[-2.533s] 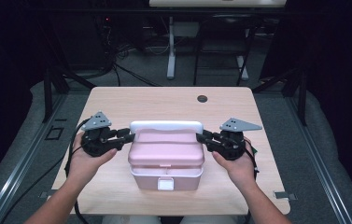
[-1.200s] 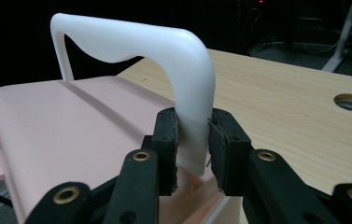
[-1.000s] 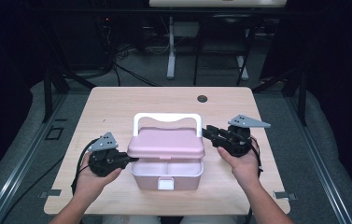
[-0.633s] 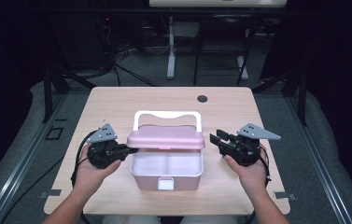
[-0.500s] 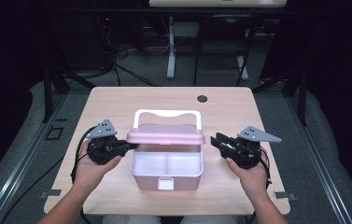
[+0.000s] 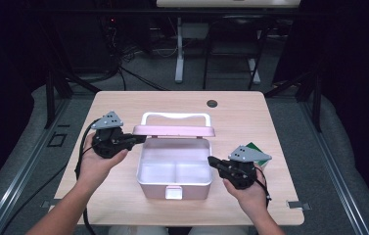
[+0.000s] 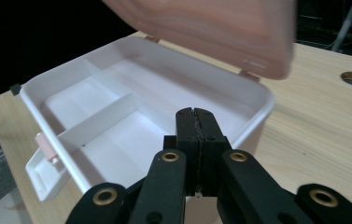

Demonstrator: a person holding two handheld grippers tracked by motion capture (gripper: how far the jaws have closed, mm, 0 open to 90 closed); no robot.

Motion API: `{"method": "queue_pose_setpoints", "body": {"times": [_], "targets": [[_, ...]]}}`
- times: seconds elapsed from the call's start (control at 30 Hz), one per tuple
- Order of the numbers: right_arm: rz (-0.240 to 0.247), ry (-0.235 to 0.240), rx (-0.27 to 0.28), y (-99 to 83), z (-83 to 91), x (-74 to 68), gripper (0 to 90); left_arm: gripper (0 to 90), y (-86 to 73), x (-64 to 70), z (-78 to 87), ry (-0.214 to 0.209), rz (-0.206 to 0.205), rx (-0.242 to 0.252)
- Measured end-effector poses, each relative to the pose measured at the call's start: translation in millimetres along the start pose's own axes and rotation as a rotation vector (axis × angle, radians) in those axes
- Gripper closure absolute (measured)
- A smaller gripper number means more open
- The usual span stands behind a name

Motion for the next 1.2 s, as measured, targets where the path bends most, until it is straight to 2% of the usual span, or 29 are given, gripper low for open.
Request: {"method": "queue_pose_setpoints", "body": {"times": [0.1, 0.3, 0.67, 1.2], "targets": [[0.025, 0.021, -0.024, -4.2, -6.4, -8.1, 90.0, 89.8, 4.1, -3.0, -1.3, 0.003, 0.002, 0.003], [0.034, 0.054, -0.056, -12.3, -16.5, -16.1, 90.0, 89.9, 10.3, -6.9, -4.1, 0.007, 0.014, 0.009], [0.005, 0.077, -0.088, -22.3, -21.2, -15.6, 90.0, 89.8, 20.8, -12.5, -7.3, 0.023, 0.023, 0.010], [0.010, 0.090, -0.118, -27.0, -25.6, -18.0, 90.0, 89.8, 28.1, -26.4, -15.1, 0.047, 0.048, -0.008]]}}
Point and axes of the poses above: each handheld gripper's, and its own axes: z roughly backward along the jaws, y roughly out of its top, x roughly to its right, the point moved 4 cm from there along -z, roughly forward along the jaws, and after that the axes turned 11 degrees about y, right-handed, at the moved point
